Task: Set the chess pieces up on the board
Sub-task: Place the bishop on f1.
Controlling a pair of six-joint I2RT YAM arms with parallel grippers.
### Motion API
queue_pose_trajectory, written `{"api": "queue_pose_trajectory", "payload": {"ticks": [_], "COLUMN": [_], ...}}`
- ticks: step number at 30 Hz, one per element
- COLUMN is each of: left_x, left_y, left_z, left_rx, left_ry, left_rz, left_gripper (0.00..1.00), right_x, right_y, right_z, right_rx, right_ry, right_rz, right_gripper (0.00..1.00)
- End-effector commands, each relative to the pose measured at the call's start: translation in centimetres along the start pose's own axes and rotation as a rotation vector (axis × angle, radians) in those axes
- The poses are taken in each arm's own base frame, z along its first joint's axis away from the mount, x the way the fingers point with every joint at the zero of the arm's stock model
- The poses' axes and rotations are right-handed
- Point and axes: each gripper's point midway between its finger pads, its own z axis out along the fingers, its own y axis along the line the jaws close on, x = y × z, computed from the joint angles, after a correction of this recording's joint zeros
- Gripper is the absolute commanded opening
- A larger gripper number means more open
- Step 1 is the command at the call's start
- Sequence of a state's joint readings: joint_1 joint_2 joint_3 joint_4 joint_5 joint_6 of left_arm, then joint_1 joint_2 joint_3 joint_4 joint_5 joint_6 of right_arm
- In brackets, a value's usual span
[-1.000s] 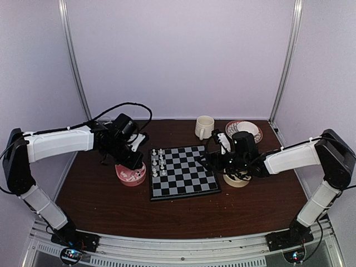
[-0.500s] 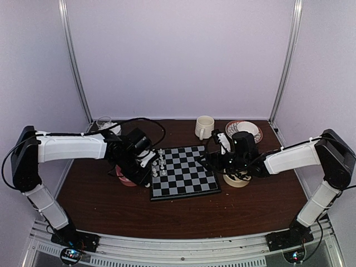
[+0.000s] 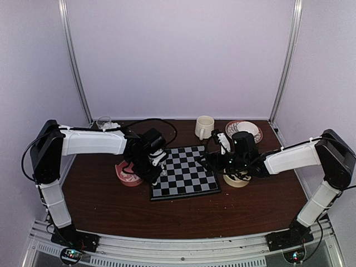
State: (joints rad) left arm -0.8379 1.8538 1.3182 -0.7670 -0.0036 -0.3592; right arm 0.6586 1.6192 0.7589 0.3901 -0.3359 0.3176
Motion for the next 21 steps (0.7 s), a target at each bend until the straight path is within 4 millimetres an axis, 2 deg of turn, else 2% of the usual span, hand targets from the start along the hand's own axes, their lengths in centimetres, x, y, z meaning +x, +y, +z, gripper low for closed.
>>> {"api": "queue_pose_trajectory", "payload": {"ticks": [1, 4, 8, 10, 13, 19, 21], "left_x": [-1.41, -1.87, -1.94, -1.93, -1.77, -1.26, -1.18], "left_y": [-0.43, -0.36, -0.15, -0.09, 0.14, 0.07, 0.08], "left_z": [-0.29, -0.08, 0.15, 0.01, -0.29, -0.27, -0.12], "left_rx": [0.001, -0.009, -0.023, -0.025, -0.033, -0.029, -0.029], "left_ry": [-0.02, -0.02, -0.016, -0.019, -0.025, -0.016, -0.014], "left_rz": [0.013, 0.016, 0.016, 0.016, 0.01, 0.007, 0.007], "left_gripper": [0.06, 0.11, 0.35, 0.4, 0.41, 0.25, 0.23], "right_x": [-1.07, -1.0, -1.1, -1.13, -1.15, -1.12, -1.14], "right_y": [1.15, 1.23, 1.32, 1.34, 1.4, 1.49, 1.46], "right_z": [-0.65, -0.69, -0.76, -0.82, -0.86, -0.85, -0.85], "right_rx": [-0.028, -0.03, -0.033, -0.034, -0.037, -0.038, -0.038], "right_ry": [-0.03, -0.028, -0.03, -0.031, -0.032, -0.031, -0.031], "right_rz": [-0.015, -0.016, -0.017, -0.017, -0.018, -0.018, -0.018], "right_gripper": [0.9, 0.9, 0.9, 0.9, 0.9, 0.9, 0.9]}}
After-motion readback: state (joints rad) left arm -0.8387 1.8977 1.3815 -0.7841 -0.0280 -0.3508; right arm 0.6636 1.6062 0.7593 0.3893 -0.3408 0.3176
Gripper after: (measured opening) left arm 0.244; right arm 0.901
